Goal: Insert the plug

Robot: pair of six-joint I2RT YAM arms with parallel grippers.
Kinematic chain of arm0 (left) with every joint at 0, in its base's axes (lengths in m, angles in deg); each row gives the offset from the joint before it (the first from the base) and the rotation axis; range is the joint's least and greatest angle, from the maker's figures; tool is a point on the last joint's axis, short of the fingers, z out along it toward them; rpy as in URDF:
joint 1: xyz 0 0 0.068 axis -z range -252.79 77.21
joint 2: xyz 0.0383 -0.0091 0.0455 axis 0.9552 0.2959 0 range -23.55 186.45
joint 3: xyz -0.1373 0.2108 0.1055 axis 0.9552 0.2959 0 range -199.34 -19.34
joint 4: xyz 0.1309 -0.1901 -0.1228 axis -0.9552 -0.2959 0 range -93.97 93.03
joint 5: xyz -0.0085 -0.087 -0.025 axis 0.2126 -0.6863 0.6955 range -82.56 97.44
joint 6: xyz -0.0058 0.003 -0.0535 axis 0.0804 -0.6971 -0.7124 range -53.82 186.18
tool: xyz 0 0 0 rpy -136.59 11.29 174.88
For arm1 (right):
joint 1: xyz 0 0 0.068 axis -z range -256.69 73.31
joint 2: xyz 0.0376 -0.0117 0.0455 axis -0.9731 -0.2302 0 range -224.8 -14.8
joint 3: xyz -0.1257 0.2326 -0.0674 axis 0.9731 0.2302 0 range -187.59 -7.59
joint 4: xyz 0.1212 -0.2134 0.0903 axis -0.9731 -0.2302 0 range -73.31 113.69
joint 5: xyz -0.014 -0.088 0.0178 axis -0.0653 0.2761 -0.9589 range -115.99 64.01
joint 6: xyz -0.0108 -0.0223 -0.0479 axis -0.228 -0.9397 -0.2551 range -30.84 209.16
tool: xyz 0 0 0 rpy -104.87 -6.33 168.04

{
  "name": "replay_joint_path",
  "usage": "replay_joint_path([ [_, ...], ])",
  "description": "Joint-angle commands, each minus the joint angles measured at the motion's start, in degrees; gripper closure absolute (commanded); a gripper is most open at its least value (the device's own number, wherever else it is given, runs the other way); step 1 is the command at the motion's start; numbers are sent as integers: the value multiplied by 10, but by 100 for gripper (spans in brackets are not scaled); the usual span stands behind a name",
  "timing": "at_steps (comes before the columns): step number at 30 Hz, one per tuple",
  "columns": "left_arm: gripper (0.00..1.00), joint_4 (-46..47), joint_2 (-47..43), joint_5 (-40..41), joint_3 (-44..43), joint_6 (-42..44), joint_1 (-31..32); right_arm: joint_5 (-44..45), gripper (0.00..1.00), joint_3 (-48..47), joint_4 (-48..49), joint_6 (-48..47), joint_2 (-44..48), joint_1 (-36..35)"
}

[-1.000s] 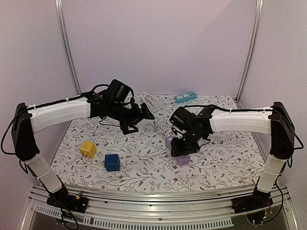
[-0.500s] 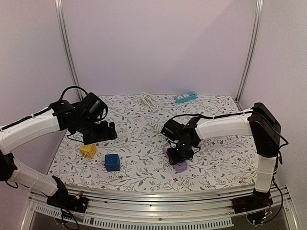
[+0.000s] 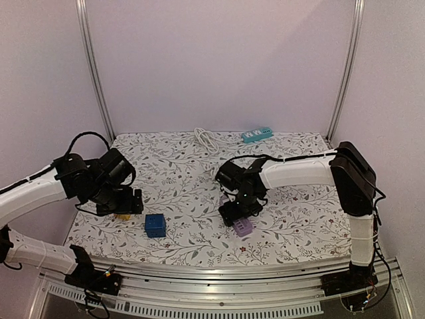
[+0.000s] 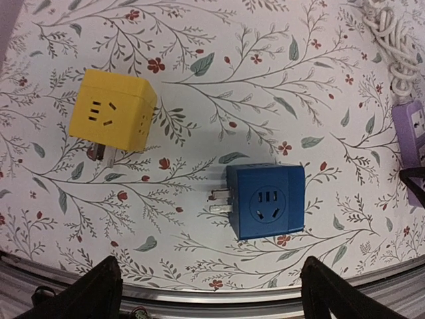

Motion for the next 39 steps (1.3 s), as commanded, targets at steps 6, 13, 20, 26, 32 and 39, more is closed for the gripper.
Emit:
replay_joint_path([
  [6, 7, -19, 2, -8, 12, -8, 43, -11, 1, -46, -41, -27, 30, 4],
  [13, 6, -23, 9, -25, 13, 6, 48, -14, 1, -52, -62, -24, 72, 4],
  [20, 7, -28, 2, -25, 10, 50, 48, 23, 1, -41, -65, -39, 122, 6],
  [26, 11, -2, 18, -36, 26, 59, 48, 36, 1, -36, -55, -40, 142, 9],
  [32, 20, 30, 56, -53, 32, 57, 47, 52, 1, -19, -48, -33, 165, 10],
  [39, 37, 78, 84, -82, 41, 58, 47, 71, 1, -5, -56, -31, 187, 16],
])
